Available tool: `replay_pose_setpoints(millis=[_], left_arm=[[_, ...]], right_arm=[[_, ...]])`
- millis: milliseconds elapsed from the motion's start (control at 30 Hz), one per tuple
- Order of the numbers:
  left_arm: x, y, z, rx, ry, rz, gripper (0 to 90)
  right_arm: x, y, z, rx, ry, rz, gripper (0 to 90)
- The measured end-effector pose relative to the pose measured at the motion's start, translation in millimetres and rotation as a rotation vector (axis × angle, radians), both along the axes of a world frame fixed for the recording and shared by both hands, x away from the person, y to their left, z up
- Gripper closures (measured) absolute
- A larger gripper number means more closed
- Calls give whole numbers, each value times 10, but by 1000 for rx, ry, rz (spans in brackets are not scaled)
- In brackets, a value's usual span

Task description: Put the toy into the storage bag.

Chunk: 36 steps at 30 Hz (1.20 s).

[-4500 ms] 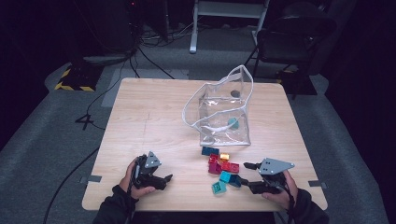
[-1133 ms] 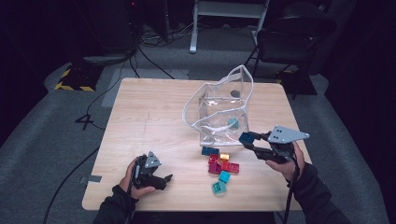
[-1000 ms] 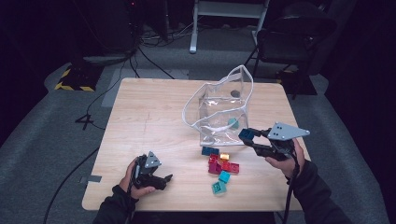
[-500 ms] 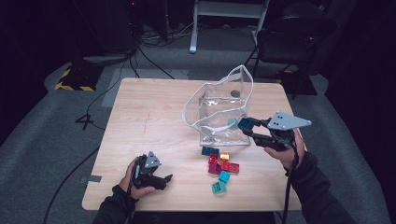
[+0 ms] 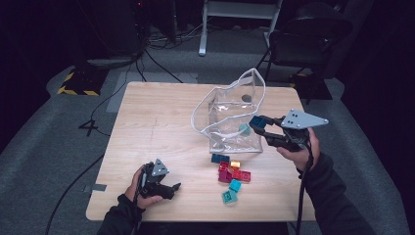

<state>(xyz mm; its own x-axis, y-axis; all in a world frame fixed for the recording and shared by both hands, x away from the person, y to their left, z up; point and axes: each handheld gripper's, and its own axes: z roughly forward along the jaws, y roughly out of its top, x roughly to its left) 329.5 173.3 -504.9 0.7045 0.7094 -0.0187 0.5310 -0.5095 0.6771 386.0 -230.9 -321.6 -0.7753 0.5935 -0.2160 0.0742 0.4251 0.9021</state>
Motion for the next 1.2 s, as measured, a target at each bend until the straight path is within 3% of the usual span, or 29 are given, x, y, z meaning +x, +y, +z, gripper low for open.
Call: replay_pose_setpoints(millis=[667,1200], left_arm=[[0,0,0,0,0,0,107],[0,0,0,0,0,0,107]], right_arm=[[245,19,196,46,-10,-48,595],[510,37,203,64,10,-112,595]])
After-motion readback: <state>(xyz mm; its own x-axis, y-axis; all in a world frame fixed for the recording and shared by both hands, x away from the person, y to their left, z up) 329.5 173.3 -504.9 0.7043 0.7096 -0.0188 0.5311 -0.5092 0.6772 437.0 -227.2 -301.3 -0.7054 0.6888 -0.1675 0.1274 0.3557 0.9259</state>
